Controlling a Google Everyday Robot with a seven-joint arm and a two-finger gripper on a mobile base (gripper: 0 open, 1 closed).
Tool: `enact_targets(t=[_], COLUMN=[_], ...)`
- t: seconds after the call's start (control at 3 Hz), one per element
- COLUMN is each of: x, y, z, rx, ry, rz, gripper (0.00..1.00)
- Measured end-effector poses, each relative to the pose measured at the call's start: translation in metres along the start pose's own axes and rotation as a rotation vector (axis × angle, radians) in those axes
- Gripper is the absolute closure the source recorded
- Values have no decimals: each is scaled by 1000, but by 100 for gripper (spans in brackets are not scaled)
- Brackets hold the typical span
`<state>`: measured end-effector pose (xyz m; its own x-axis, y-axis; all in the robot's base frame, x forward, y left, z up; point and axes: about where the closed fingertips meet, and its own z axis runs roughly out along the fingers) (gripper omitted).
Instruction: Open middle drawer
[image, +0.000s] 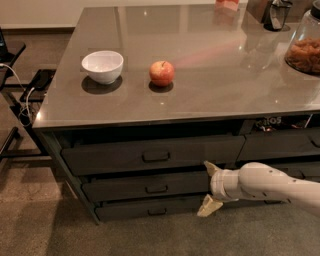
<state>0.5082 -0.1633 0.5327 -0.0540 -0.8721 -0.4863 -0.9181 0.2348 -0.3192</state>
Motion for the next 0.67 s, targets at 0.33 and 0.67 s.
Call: enact_targets(t=[0.33,0.67], x=[14,17], y=[-6,-5], z=[18,21], rx=[0,1], ry=[-7,1], rz=[-32,-51], gripper=[0,0])
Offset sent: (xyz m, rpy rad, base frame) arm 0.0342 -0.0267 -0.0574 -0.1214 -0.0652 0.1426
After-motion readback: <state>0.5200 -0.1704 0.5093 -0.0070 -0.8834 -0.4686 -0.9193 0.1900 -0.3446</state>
